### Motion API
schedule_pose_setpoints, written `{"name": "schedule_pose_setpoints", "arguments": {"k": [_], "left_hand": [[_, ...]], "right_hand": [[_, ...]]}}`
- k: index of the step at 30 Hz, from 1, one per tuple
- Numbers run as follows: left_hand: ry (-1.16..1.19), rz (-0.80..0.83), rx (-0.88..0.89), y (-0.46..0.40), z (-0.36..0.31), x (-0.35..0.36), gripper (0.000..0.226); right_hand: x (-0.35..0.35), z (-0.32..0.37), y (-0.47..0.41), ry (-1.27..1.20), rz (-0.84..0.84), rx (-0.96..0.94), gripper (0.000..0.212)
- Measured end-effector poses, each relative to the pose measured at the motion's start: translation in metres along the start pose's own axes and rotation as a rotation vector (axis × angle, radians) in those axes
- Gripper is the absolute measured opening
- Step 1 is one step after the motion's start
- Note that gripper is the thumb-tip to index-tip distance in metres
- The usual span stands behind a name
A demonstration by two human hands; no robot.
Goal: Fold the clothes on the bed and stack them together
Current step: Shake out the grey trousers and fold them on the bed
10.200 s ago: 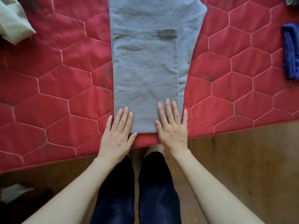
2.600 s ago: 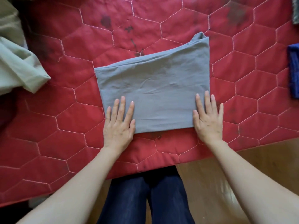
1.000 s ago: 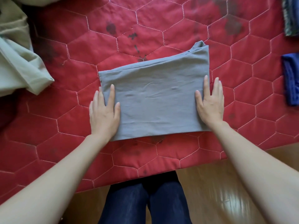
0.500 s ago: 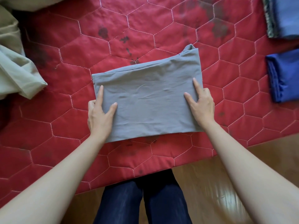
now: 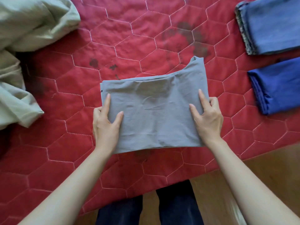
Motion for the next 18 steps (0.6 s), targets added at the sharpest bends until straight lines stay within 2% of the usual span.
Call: {"name": "schedule_pose_setpoints", "arguments": {"k": [8, 12, 18], "left_hand": [[0.035, -0.006, 0.082, 0.002, -0.110, 0.072, 0.068], [0.052, -0.049, 0.094, 0.024, -0.179, 0.128, 0.068], [0.137, -0.026, 0.089, 0.081, -0.290, 0.232, 0.067]], "right_hand": [[-0.077, -0.079, -0.064, 0.005, -0.115, -0.044, 0.055], [-0.126, -0.145, -0.097, -0.016, -0.129, -0.045, 0.055], [-0.229, -0.264, -0.137, 0.016, -0.169, -0.068, 0.055]]}}
Point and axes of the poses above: each hand's wrist, its own y-axis away from the middle knuckle, its own x-axis out of the palm, z = x × y, the point moved 2 cm from there along -y, towards the middle knuckle, and after that the axes turned 5 degrees about -y, right-handed, at the moved point
